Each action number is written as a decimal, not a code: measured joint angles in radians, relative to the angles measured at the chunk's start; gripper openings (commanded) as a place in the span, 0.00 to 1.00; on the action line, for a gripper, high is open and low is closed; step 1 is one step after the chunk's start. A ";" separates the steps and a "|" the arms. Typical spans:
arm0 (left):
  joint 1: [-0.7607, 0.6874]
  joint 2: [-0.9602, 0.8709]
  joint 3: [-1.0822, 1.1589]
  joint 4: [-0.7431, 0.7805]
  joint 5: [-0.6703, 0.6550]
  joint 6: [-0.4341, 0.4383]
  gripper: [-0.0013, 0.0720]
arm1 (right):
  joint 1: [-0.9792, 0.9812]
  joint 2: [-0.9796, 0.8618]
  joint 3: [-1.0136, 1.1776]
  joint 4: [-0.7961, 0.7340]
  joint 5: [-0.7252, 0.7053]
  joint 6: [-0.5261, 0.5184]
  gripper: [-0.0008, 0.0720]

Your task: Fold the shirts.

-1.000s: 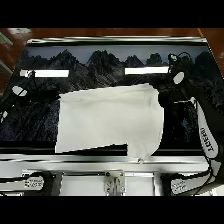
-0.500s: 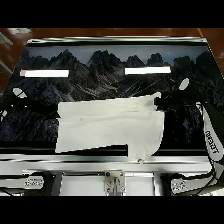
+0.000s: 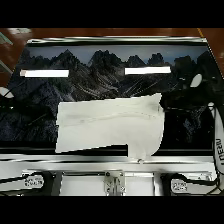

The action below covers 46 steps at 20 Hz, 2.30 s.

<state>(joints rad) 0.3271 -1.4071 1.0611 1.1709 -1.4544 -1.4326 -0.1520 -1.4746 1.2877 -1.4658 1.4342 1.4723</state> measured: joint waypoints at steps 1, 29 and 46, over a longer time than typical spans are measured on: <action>0.028 0.043 -0.053 0.002 -0.016 0.019 0.87 | -0.045 0.023 -0.007 -0.012 0.044 -0.015 0.97; 0.077 0.225 -0.641 -0.222 0.325 0.178 0.07 | -0.200 0.136 -0.602 0.320 -0.060 -0.177 0.79; 0.070 0.209 -0.300 -0.273 0.370 0.265 0.07 | -0.054 0.106 -0.247 0.488 -0.257 -0.068 0.08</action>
<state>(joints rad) 0.3973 -1.1984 0.7612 0.8982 -1.0847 -1.1679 -0.2058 -1.3685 1.0405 -0.9775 1.1767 1.4044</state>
